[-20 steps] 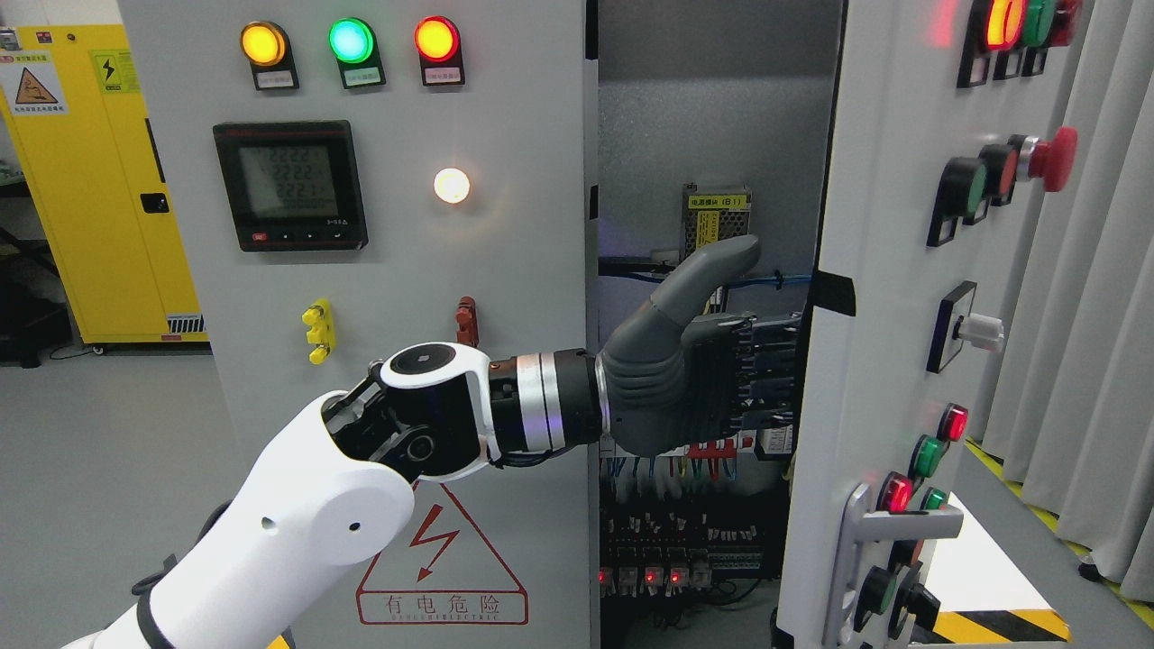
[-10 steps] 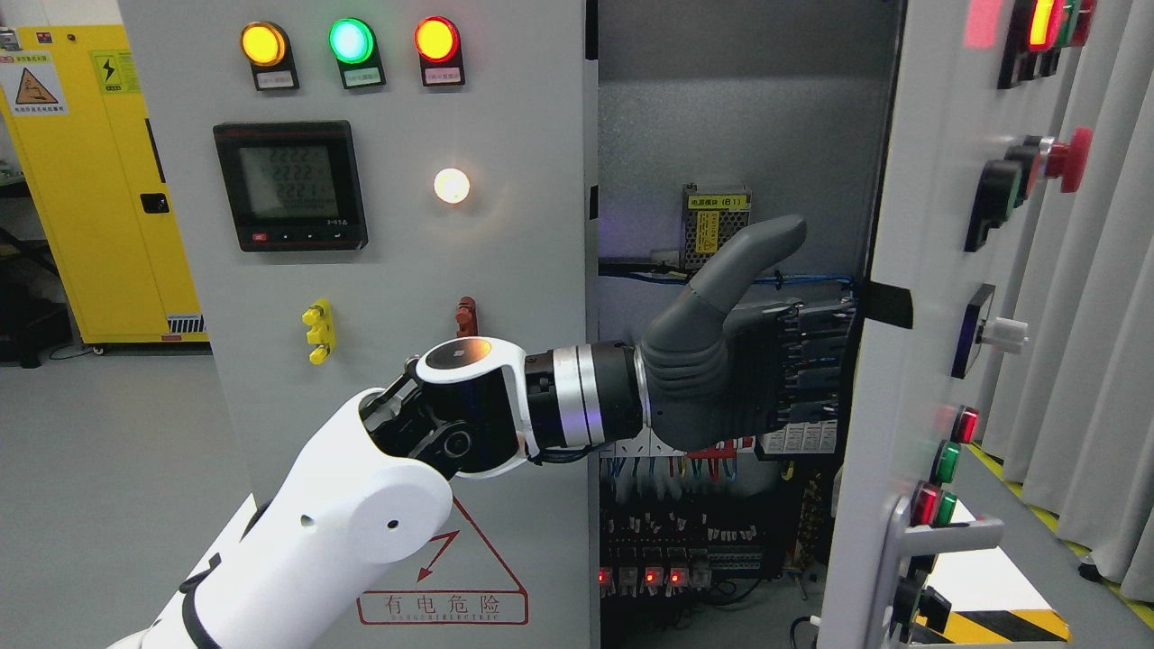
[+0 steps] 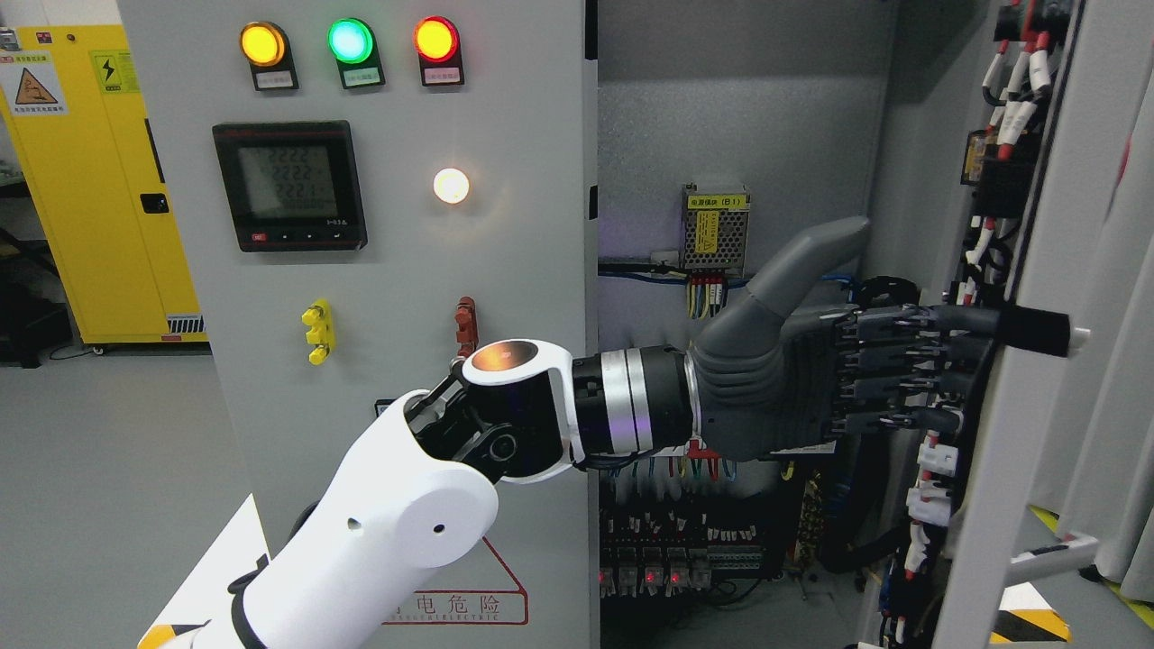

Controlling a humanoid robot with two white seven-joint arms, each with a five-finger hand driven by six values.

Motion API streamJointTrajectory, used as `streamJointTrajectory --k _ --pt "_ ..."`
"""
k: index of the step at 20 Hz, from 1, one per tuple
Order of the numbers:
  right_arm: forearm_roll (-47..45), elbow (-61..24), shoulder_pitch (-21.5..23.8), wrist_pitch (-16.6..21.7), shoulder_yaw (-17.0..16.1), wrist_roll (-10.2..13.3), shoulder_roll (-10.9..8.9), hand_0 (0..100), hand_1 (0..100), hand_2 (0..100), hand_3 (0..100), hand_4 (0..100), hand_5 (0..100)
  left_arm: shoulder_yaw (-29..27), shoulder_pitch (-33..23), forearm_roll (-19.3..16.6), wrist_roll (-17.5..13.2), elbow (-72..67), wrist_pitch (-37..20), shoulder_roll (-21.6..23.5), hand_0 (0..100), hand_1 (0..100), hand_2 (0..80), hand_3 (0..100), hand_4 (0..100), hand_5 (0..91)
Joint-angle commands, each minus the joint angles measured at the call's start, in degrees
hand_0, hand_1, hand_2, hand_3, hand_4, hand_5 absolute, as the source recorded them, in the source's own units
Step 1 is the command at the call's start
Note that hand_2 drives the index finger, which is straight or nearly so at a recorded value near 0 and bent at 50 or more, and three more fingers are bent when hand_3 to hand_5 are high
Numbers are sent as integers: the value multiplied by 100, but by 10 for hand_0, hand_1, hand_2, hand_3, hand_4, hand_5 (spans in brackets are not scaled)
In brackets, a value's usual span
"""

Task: Open door with both hands
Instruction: 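Push the switch-panel door outward with the left hand, swinging it open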

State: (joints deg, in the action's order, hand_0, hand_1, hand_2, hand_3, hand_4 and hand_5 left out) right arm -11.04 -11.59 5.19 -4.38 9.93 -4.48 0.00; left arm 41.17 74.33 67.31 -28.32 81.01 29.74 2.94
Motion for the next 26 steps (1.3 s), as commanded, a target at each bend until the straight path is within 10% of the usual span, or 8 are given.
streamJointTrajectory --k 1,26 --pt "6 8 0 -2 0 0 88 215 63 0 0 0 0 -48 143 -200 2 -594 -3 -891 0 0 14 40 69 0" --pt "6 8 9 -2 0 -9 -70 215 61 0 0 0 0 338 178 -429 696 -340 -284 -1384 0 0 0 0 0 0"
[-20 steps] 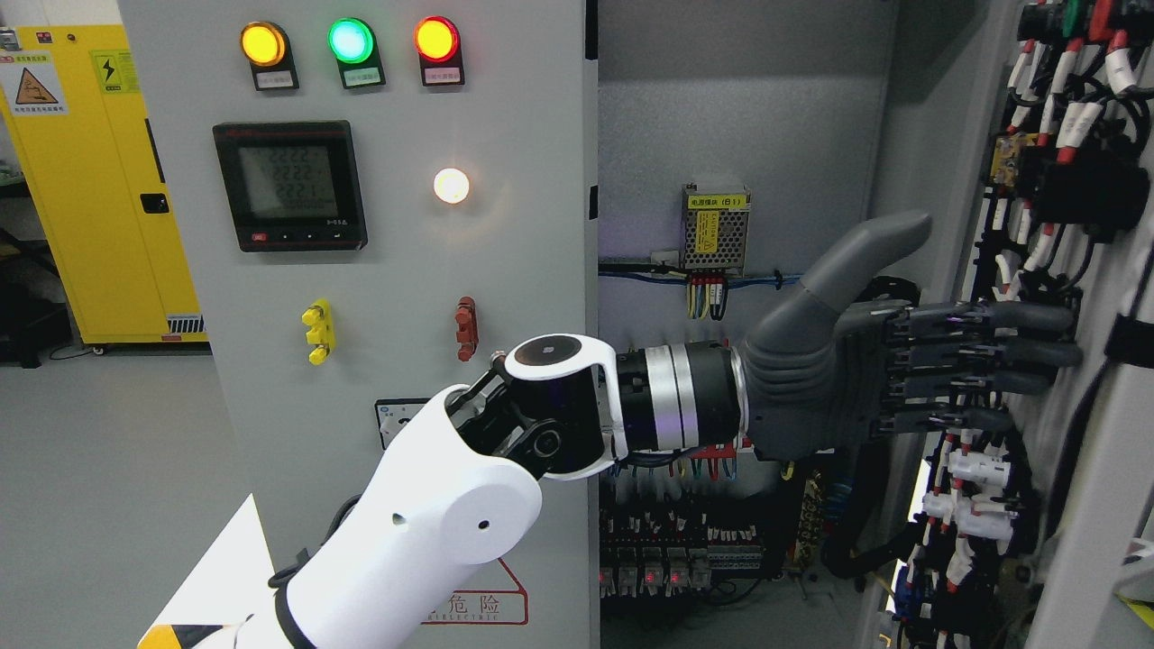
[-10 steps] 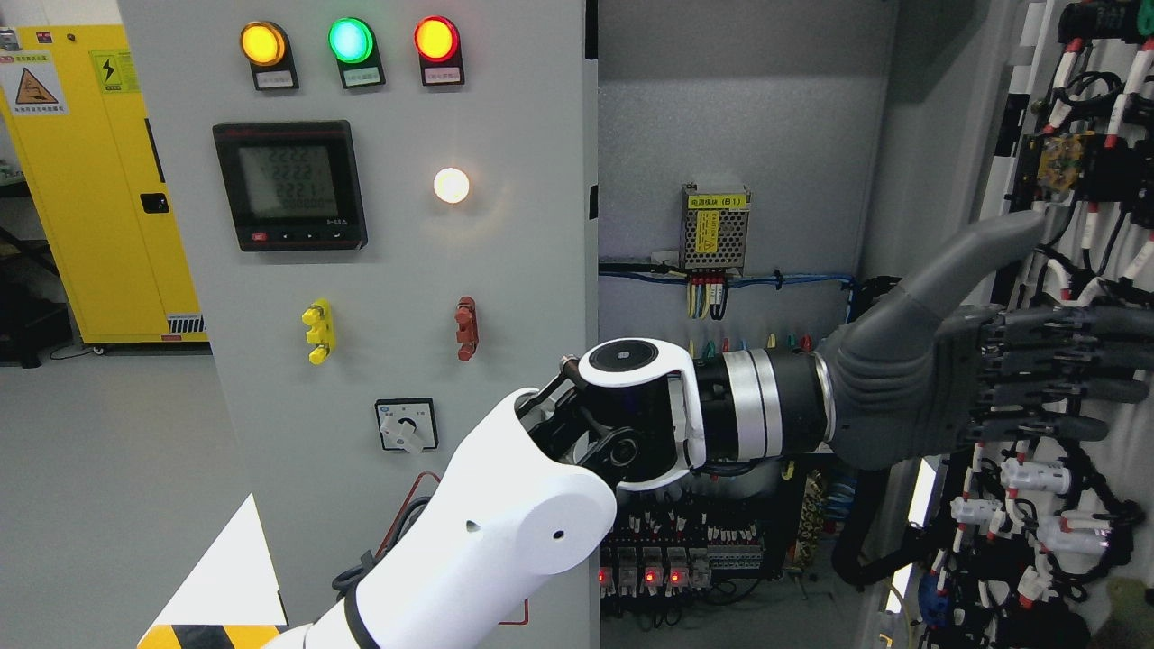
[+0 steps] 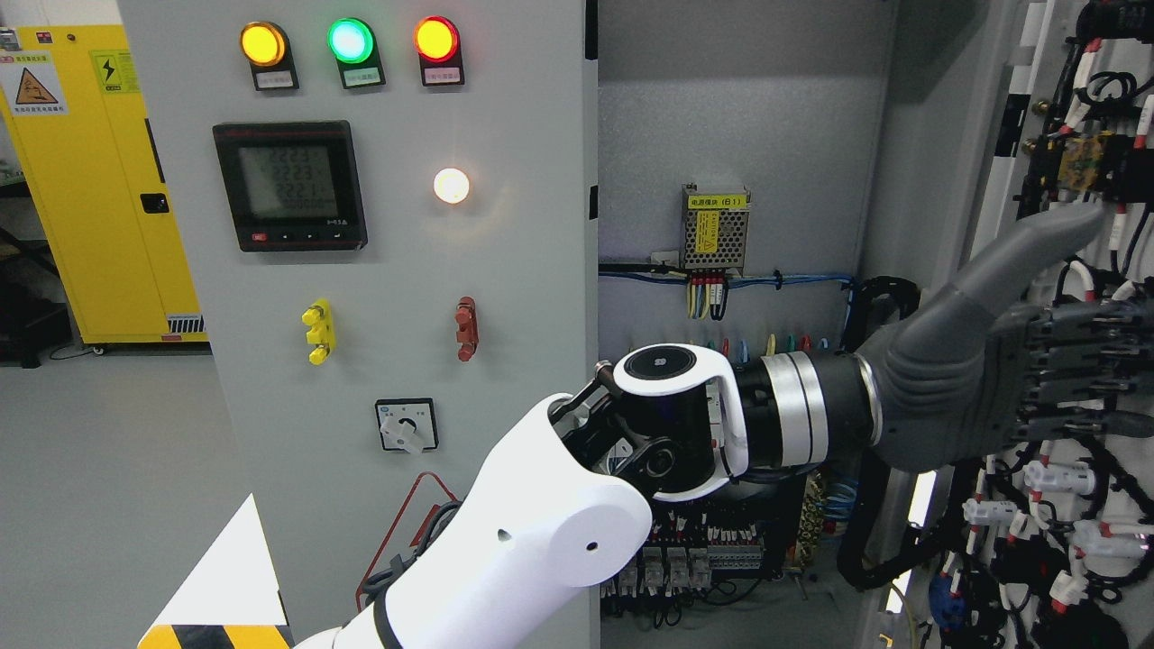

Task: Open door with both hands
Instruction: 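Push the switch-panel door outward with the left hand, swinging it open, then withdraw the left hand down and out of the cabinet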

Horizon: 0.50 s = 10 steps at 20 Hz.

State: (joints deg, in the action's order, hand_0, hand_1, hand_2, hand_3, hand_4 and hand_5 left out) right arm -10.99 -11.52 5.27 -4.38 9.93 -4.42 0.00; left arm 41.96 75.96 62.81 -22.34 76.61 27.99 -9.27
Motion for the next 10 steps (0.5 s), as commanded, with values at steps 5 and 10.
streamJointTrajectory --k 5,10 --pt "-8 1 0 -1 0 -15 -114 215 63 0 0 0 0 524 50 30 99 73 -303 -163 0 0 0 0 0 0" --pt "1 1 0 -1 0 -15 -140 215 64 0 0 0 0 779 76 30 99 -6 -496 -172 0 0 0 0 0 0"
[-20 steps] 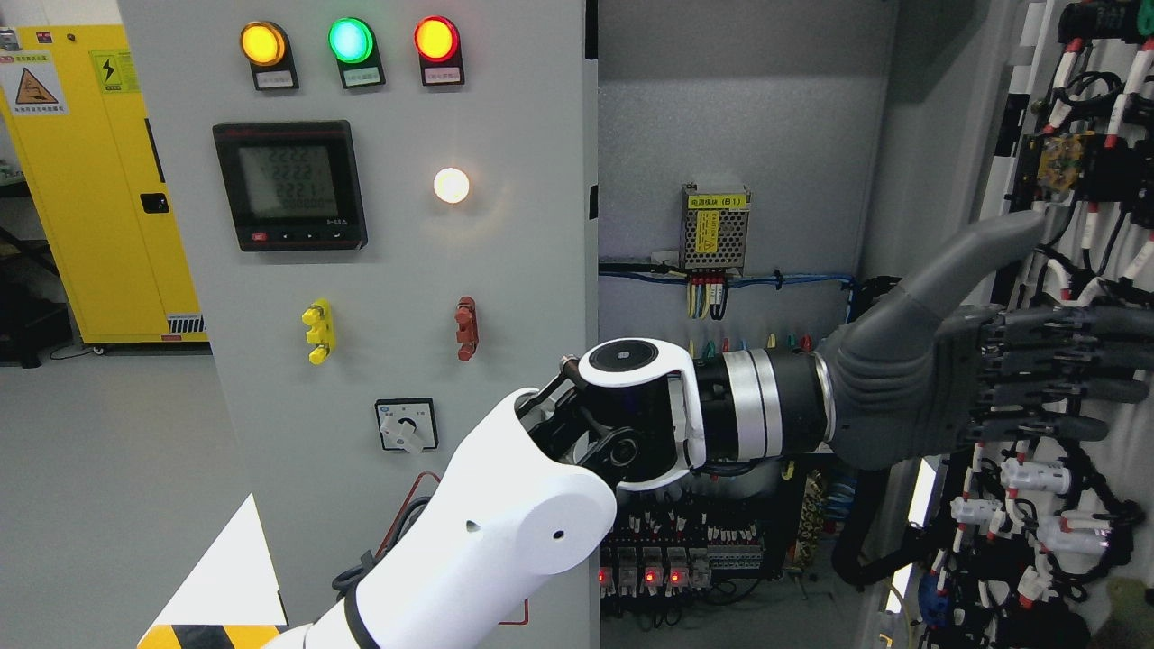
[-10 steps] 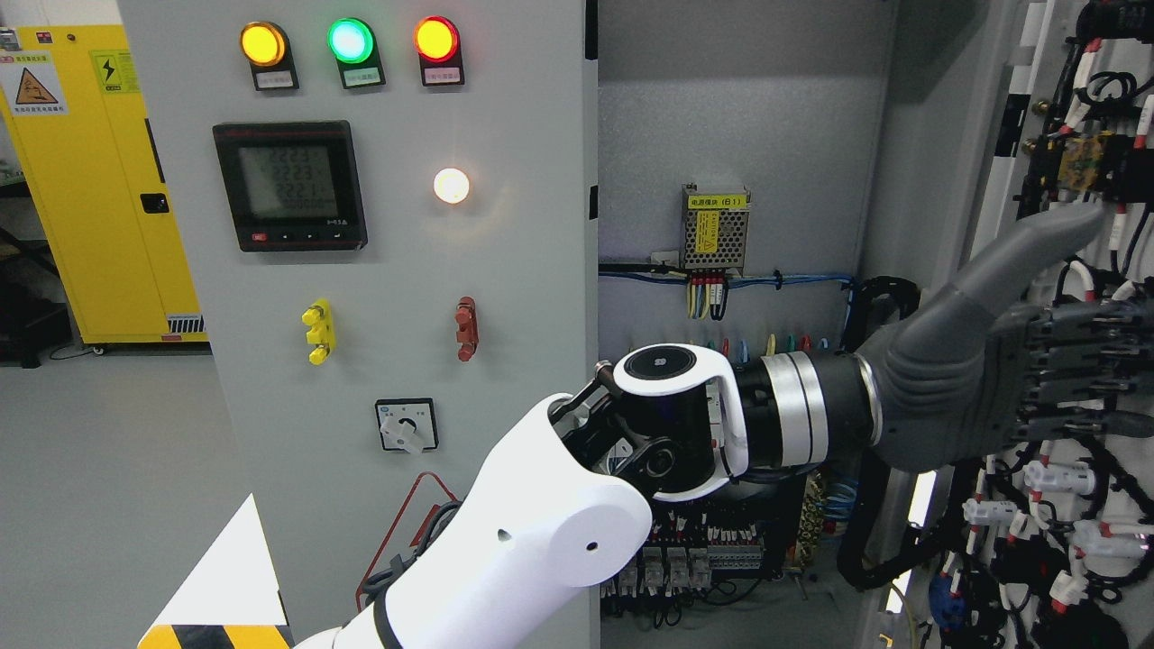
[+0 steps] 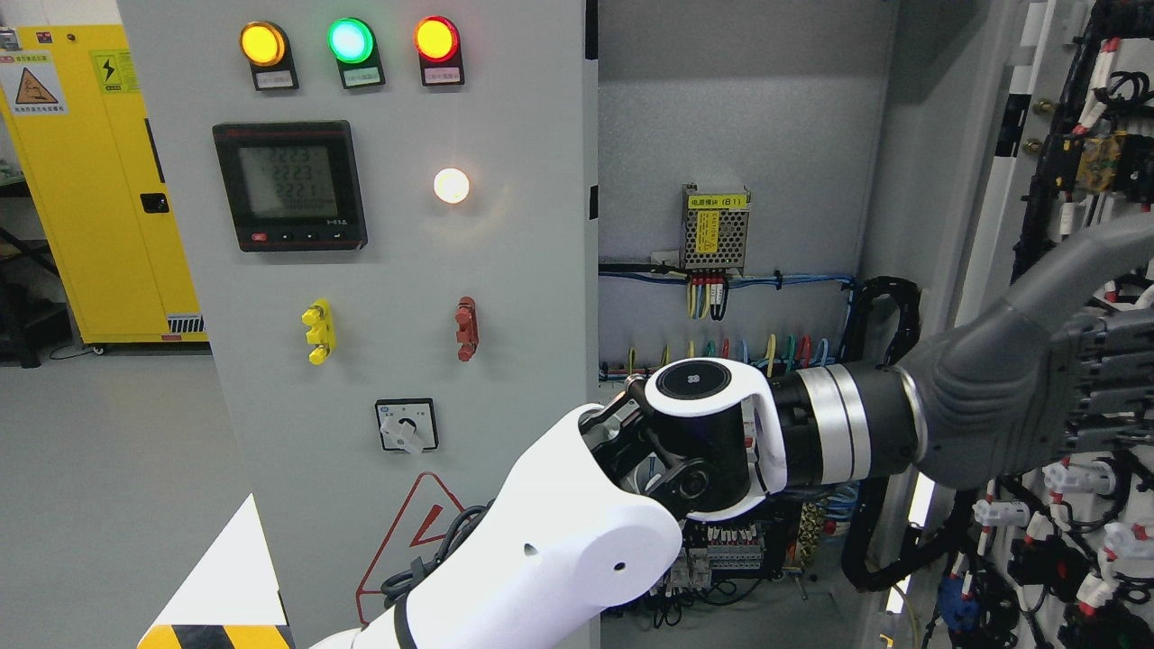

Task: Open door with both hands
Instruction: 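Withdraw the left hand down and out of the cabinet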

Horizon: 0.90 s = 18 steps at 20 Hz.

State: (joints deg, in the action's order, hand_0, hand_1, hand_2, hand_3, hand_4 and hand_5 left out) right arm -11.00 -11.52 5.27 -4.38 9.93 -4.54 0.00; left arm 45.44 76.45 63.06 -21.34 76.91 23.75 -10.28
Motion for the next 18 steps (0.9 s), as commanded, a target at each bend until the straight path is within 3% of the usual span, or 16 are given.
streamJointTrajectory --k 1,12,18 --pt "1 0 0 -2 9 -3 -141 215 63 0 0 0 0 457 37 5 -2 -71 -99 -79 0 0 0 0 0 0" --pt "1 0 0 -2 0 -3 -264 215 62 0 0 0 0 414 89 -13 24 86 -108 -62 0 0 0 0 0 0" --pt "1 0 0 -2 0 -3 -264 215 61 0 0 0 0 -569 -16 -30 358 517 577 -9 0 0 0 0 0 0"
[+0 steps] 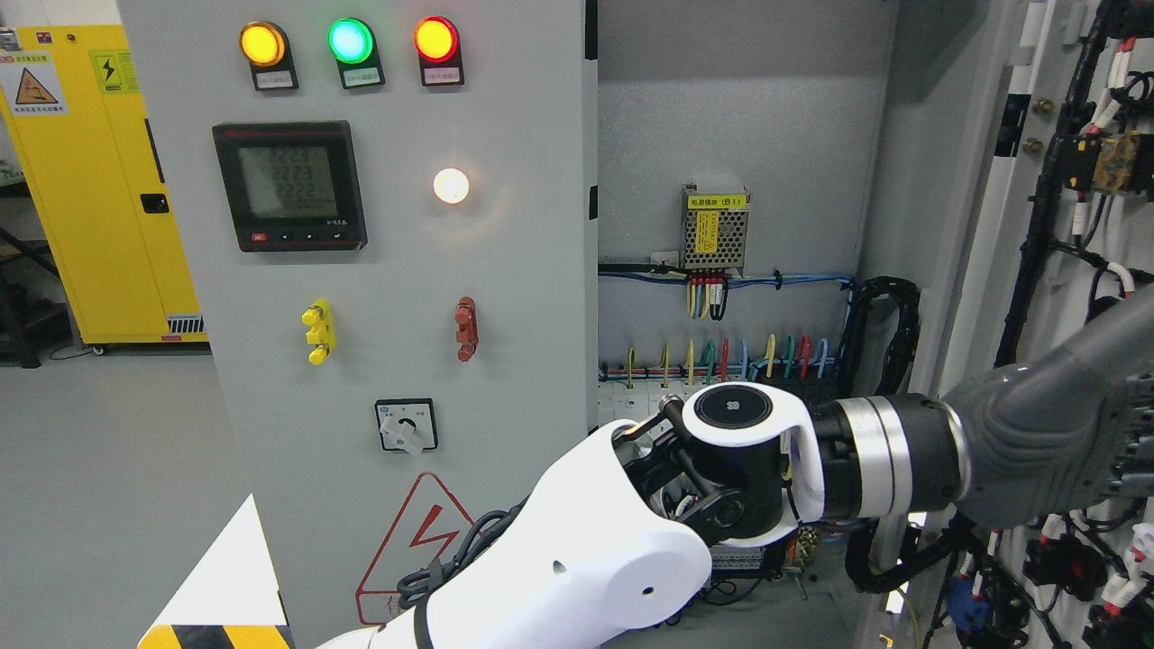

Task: Open door with both hands
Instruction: 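Withdraw the left hand down and out of the cabinet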

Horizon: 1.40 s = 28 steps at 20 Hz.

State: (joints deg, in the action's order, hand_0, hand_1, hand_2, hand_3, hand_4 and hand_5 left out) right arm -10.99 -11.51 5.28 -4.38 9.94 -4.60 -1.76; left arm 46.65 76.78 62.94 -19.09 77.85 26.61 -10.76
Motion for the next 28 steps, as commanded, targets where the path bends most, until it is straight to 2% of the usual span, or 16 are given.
streamJointTrajectory --k 1,7,10,13,18,20,23,26,28 --pt "1 0 0 -2 0 3 -79 215 61 0 0 0 0 -840 -110 -27 160 520 388 48 0 0 0 0 0 0" --pt "1 0 0 -2 0 3 -79 215 62 0 0 0 0 -1535 -540 -45 169 1100 977 530 0 0 0 0 0 0" --pt "1 0 0 -2 0 3 -70 216 62 0 0 0 0 -1852 -848 -36 160 1513 1241 951 0 0 0 0 0 0" --pt "1 0 0 -2 0 3 -79 216 62 0 0 0 0 -1844 -1506 -36 151 1979 1268 1663 0 0 0 0 0 0" --pt "1 0 0 -2 0 3 -79 216 62 0 0 0 0 -1791 -3148 -158 178 2585 1207 2393 0 0 0 0 0 0" --pt "1 0 0 -2 0 3 -79 216 62 0 0 0 0 -1773 -3833 -456 178 2796 1198 2482 0 0 0 0 0 0" --pt "1 0 0 -2 0 3 -79 215 63 0 0 0 0 -1817 -4959 -1193 160 3104 1067 2491 0 4 0 0 0 0" --pt "1 0 0 -2 0 3 -79 215 63 0 0 0 0 -1791 -5996 -1967 151 3149 453 2544 0 16 0 0 0 0" --pt "1 0 0 -2 0 3 -79 215 63 0 0 0 0 -1782 -6751 -2669 116 3114 -83 2535 0 27 6 0 0 0"
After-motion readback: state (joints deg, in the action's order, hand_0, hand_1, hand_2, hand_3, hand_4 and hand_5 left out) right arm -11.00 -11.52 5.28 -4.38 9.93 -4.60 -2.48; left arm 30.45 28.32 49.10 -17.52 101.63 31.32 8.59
